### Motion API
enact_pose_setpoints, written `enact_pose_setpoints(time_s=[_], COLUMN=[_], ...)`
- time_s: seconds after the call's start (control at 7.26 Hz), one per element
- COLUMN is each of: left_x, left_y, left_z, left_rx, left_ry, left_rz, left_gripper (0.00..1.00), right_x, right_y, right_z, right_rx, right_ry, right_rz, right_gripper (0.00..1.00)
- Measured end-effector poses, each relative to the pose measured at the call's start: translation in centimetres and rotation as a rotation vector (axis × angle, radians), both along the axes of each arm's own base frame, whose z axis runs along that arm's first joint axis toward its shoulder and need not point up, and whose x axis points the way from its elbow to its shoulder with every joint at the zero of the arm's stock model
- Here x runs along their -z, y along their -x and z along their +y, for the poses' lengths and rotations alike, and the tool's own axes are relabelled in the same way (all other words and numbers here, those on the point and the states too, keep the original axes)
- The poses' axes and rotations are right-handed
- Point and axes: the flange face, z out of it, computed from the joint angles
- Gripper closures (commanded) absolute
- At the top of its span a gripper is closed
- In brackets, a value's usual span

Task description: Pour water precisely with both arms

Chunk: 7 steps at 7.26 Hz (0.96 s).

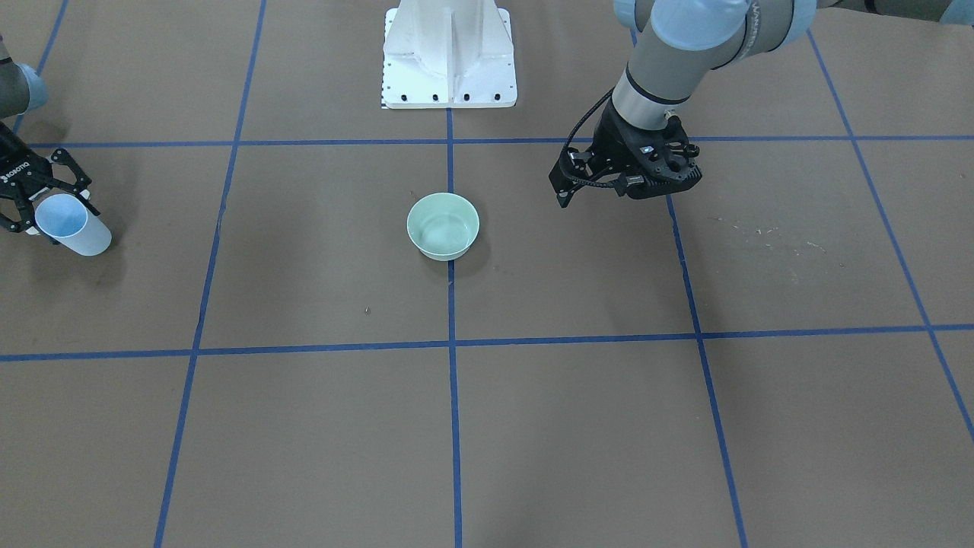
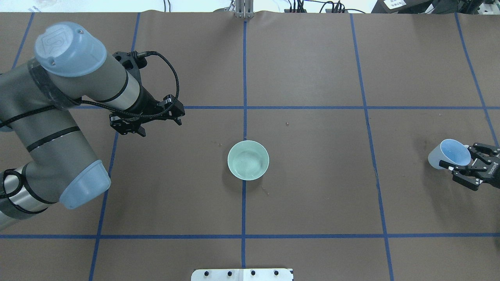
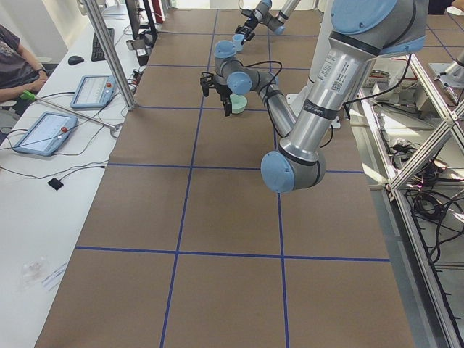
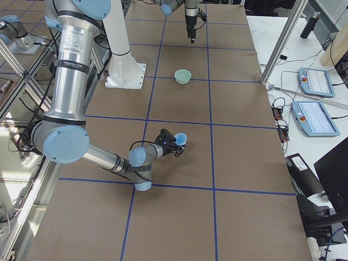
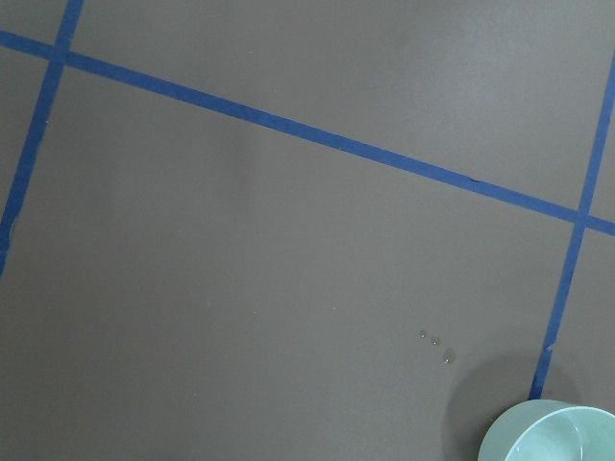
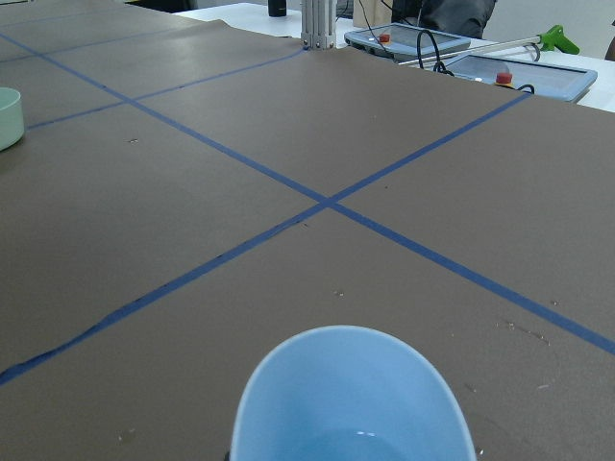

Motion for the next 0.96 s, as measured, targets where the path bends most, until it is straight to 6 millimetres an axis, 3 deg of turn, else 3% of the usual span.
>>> enact_pose_setpoints(time_s=[0.28, 0.55, 0.96], left_x=[0.1, -0.4, -2.7], left_y=[0.4, 1.5, 4.4], left_z=[-0.2, -1.2, -4.3], left_rx=[0.006, 0.005, -0.026], left_ry=[-0.003, -0.03, -0.102], left_rz=[0.002, -0.008, -0.076], left_gripper=[0.0, 0.01, 0.01], right_x=[3.1, 8.6, 17.6], right_y=[1.9, 4.8, 10.4], right_z=[-1.6, -4.1, -7.4], right_rx=[-0.002, -0.006, -0.016], right_ry=[0.007, 0.042, 0.081], right_rz=[0.002, 0.028, 0.071], right_gripper=[0.68, 0.7, 0.7])
